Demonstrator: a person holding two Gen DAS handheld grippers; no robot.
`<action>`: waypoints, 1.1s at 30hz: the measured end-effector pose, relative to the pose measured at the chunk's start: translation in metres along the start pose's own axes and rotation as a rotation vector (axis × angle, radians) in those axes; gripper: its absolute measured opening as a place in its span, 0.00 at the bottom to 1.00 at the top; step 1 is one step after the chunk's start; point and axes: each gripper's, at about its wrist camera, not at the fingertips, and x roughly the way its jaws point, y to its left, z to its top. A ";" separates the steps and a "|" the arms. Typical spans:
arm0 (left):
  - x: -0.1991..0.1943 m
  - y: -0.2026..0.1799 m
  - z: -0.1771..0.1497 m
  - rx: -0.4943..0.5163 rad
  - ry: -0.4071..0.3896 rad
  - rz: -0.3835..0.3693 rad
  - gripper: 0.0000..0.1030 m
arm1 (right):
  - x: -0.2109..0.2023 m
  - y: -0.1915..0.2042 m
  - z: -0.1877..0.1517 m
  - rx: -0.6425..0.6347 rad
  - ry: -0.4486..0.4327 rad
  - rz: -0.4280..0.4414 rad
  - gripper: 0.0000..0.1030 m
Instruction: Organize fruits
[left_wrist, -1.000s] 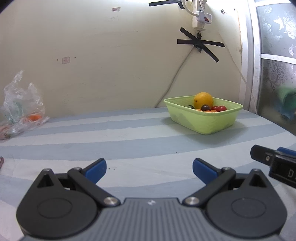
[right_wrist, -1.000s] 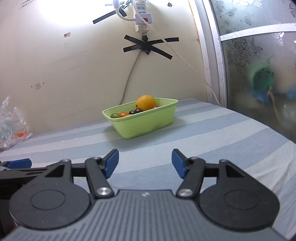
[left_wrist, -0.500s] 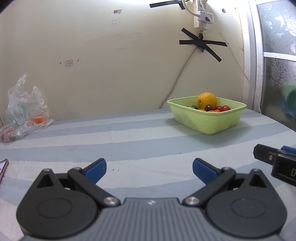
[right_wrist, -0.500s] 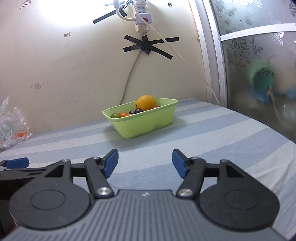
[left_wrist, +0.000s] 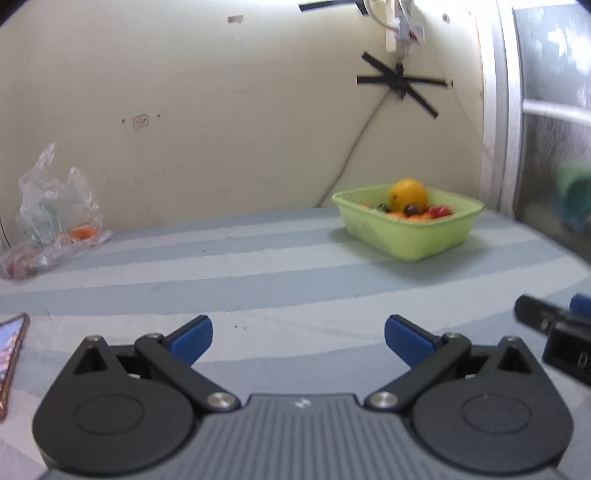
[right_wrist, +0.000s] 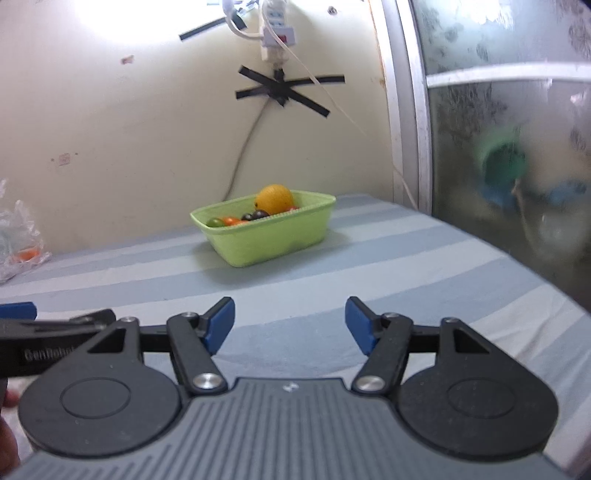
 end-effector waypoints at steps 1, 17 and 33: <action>-0.004 0.002 0.002 -0.018 0.005 -0.014 1.00 | -0.006 0.000 0.002 0.003 -0.008 0.004 0.78; -0.050 0.013 0.028 -0.020 0.017 0.019 1.00 | -0.043 0.015 0.039 0.100 -0.020 0.128 1.00; -0.055 0.014 0.036 0.025 -0.018 0.164 1.00 | -0.038 0.006 0.051 0.152 -0.019 0.135 1.00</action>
